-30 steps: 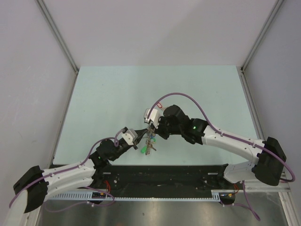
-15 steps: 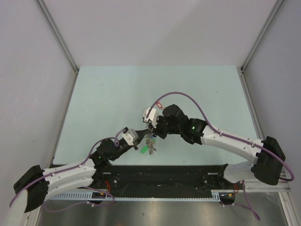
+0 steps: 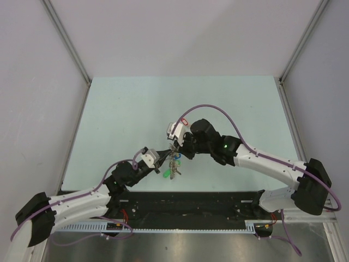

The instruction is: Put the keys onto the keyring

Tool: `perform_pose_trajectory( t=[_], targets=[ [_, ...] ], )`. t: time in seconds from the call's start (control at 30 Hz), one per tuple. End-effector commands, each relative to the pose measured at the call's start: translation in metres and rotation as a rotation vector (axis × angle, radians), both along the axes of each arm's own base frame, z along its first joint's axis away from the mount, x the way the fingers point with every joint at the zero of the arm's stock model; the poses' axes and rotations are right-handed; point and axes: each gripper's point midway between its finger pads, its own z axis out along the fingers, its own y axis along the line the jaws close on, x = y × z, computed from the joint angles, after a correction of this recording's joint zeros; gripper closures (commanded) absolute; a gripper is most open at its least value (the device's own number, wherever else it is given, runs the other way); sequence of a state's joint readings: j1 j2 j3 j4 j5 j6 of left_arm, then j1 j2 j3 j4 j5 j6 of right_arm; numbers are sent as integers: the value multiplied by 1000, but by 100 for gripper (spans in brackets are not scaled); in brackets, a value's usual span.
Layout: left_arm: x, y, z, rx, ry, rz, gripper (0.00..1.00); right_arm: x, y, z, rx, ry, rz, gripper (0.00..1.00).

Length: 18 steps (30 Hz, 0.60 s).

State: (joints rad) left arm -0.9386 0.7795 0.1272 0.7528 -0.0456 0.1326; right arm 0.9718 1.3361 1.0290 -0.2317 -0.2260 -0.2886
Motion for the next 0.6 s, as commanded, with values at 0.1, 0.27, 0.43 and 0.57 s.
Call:
perform_pose_trajectory(
  t=[0.1, 0.27, 0.43, 0.57],
  targets=[
    [3, 3, 33, -101, -44, 25, 100, 18, -23, 30, 57, -29, -92, 100],
    [0, 2, 36, -125, -46, 10, 100, 20, -32, 18, 22, -1, -113, 100],
    [2, 2, 35, -128, -40, 16, 100, 19, -39, 4, -9, 38, -124, 100],
    [3, 5, 33, -143, -31, 29, 100, 24, -60, -29, -53, 154, -214, 100]
  ],
)
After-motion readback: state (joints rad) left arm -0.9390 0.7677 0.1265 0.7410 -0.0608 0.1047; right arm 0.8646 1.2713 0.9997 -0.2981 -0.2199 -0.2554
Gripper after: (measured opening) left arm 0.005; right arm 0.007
